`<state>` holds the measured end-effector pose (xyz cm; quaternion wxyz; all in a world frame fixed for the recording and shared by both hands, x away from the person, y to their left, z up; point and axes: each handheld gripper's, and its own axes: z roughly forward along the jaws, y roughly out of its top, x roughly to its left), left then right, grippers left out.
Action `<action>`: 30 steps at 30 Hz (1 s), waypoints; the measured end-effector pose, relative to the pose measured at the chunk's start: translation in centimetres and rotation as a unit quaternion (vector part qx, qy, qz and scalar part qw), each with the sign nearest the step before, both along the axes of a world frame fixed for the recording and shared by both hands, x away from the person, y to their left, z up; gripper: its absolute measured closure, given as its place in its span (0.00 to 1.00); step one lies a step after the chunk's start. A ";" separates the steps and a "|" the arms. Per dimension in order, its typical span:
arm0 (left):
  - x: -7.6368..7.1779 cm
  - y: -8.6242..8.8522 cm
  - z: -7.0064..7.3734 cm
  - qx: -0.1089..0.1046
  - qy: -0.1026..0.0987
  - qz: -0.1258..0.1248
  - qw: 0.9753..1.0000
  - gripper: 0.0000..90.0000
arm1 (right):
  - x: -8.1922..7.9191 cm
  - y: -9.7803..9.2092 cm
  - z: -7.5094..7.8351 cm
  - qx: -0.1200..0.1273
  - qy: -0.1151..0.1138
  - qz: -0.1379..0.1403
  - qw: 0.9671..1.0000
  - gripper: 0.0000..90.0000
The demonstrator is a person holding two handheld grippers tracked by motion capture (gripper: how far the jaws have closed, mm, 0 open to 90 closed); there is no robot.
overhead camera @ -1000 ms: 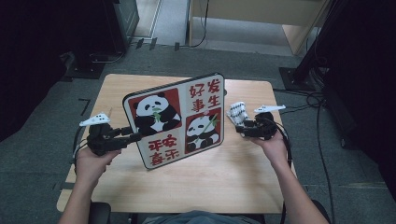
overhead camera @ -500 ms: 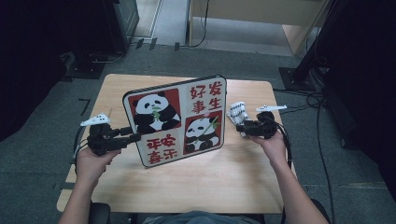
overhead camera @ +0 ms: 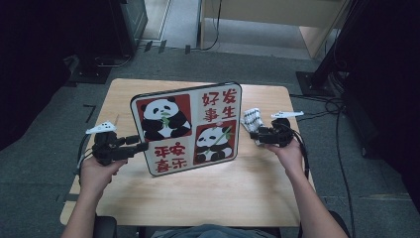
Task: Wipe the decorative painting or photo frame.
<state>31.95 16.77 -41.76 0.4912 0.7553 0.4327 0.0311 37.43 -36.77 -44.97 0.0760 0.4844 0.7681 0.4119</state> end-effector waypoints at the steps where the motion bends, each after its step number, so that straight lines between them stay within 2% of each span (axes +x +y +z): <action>1: 0.0 0.0 0.0 0.002 0.001 0.001 1.000 0.44 | 0.0 0.0 0.0 0.000 0.000 0.001 1.000 0.51; 8: 0.2 0.3 -0.2 0.007 0.007 0.009 1.000 0.43 | 0.0 0.0 0.0 -0.002 -0.001 0.001 1.000 0.51; 13: 0.0 0.4 -0.1 0.011 0.003 0.015 1.000 0.42 | 0.1 0.0 0.0 -0.001 -0.002 0.000 1.000 0.51; 25: -0.7 2.0 0.1 0.010 0.001 0.036 0.999 0.40 | 0.5 -0.1 0.1 0.002 -0.006 0.000 1.000 0.50; 30: -0.9 2.5 0.0 0.020 0.001 0.045 0.999 0.40 | 0.7 0.0 0.1 0.002 -0.006 0.002 1.000 0.50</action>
